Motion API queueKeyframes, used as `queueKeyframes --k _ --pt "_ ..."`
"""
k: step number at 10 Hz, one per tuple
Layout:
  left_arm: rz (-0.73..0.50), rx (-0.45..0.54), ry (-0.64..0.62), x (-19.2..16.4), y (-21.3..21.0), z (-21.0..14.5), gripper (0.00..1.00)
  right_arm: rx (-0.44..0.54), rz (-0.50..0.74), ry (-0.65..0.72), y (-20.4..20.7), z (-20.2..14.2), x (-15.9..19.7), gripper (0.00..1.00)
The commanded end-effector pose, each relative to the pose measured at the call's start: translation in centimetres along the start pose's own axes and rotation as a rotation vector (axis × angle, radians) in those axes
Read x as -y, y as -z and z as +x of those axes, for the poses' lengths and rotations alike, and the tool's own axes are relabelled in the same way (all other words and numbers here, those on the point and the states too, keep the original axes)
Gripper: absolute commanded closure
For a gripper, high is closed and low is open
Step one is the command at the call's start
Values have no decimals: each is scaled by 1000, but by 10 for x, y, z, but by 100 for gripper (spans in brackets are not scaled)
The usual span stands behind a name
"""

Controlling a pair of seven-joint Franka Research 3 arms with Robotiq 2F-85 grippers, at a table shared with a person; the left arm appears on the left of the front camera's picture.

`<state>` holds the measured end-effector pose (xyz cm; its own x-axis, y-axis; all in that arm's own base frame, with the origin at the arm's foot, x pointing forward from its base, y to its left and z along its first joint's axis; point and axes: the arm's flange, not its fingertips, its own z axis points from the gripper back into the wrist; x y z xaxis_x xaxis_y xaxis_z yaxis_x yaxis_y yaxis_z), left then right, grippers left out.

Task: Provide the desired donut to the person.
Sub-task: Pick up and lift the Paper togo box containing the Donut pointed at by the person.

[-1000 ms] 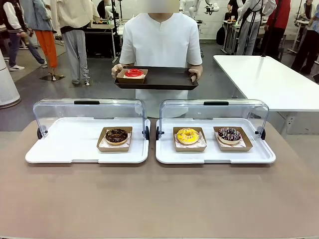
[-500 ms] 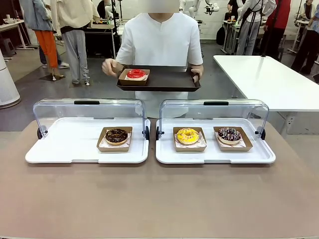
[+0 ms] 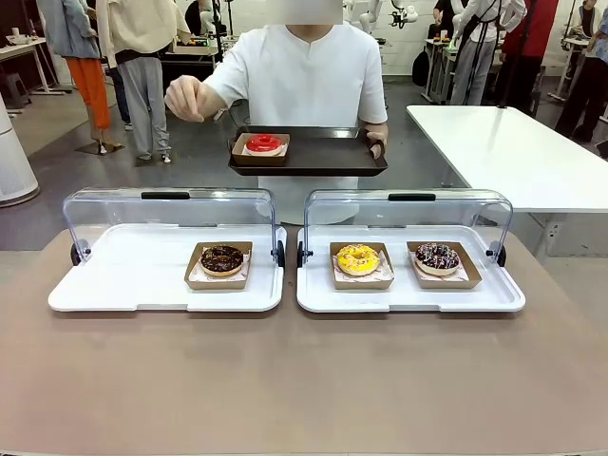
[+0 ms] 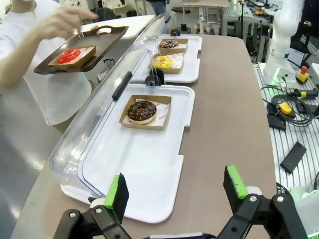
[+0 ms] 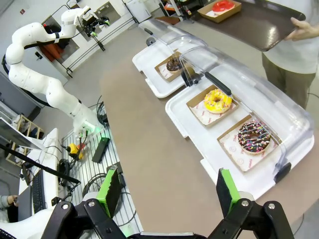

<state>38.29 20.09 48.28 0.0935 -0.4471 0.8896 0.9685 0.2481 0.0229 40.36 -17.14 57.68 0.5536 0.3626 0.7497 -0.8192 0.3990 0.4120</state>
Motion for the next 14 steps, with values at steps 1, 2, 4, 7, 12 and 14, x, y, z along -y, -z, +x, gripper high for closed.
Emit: queueKeyframes --k 1,2,4,7,12,14 --pt "13 18 6 0 0 -1 0 6 6 -4 1 0 -1 0" --pt "13 18 6 0 0 -1 0 6 6 -4 1 0 -1 0" --pt "13 18 6 0 0 -1 0 6 6 -4 1 0 -1 0" --pt "13 18 6 0 0 -1 0 6 6 -4 1 0 -1 0" --pt "13 18 6 0 0 -1 0 6 6 -4 1 0 -1 0" --pt "-23 -55 36 8 13 26 0 6 6 -4 1 0 -1 0"
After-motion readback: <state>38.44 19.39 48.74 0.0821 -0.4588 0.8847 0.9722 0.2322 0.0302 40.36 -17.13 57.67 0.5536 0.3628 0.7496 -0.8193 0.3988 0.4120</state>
